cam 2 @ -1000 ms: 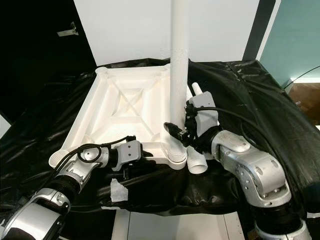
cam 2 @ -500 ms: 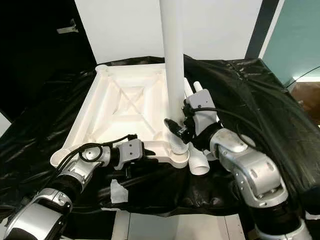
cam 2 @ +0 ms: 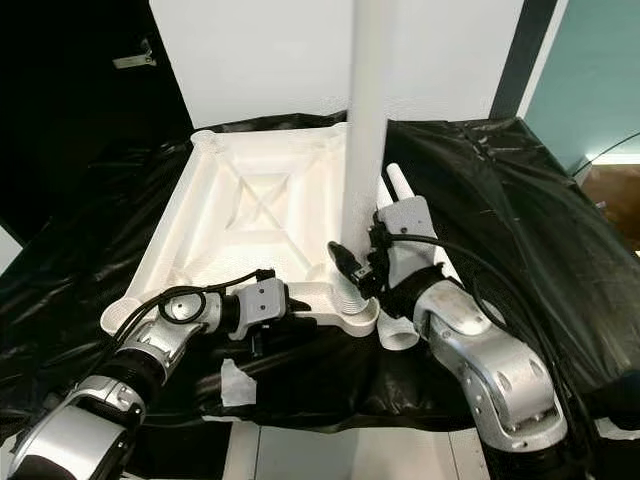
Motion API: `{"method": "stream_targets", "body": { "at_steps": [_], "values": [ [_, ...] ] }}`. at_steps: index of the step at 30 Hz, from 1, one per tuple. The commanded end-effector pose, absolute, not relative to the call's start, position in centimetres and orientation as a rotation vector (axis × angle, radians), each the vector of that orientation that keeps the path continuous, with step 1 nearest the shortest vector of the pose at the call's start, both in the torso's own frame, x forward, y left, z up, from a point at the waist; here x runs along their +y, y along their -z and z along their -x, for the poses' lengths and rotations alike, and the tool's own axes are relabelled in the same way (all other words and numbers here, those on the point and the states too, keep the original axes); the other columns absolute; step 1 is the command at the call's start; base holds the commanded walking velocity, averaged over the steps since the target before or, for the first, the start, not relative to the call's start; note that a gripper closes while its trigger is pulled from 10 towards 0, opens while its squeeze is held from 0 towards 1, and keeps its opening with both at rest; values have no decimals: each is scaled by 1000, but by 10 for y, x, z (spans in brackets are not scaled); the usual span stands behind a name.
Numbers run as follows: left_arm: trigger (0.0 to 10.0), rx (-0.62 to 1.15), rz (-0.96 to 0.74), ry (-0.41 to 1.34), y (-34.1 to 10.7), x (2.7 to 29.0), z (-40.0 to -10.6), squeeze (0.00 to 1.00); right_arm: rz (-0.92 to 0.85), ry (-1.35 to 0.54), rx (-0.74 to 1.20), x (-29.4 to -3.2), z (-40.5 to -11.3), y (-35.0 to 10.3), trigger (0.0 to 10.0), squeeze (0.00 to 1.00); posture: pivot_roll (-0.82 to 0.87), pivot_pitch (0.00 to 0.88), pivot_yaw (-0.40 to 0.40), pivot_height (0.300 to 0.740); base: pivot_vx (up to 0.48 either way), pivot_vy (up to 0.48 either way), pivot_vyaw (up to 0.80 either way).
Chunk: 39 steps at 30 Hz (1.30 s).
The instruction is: Building children table
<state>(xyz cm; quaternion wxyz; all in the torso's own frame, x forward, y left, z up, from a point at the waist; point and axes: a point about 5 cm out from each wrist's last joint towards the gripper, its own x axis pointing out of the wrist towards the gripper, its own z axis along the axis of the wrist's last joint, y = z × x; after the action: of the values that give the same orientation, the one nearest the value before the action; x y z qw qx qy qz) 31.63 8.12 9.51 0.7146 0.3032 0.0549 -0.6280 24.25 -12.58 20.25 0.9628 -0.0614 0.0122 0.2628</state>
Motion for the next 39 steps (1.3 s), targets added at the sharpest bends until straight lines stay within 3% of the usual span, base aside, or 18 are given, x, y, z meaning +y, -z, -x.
{"method": "stream_targets", "body": {
  "at_steps": [1, 12, 39],
  "values": [
    [10000, 233, -648, 1293, -67, 88, -309, 0, 121, -529, 101, -126, -239, -188, 10000, 0, -187, 28, 31, 740, 0, 0, 0],
    [10000, 234, -651, 1299, -67, 87, -309, 0, 137, -494, 136, -138, -234, -179, 10000, 0, -192, 30, 36, 740, 0, 0, 0],
    [10000, 232, -653, 1298, -67, 87, -309, 0, 184, -624, 203, -146, -221, -171, 10000, 0, -194, 32, 39, 740, 0, 0, 0]
  ]
}}
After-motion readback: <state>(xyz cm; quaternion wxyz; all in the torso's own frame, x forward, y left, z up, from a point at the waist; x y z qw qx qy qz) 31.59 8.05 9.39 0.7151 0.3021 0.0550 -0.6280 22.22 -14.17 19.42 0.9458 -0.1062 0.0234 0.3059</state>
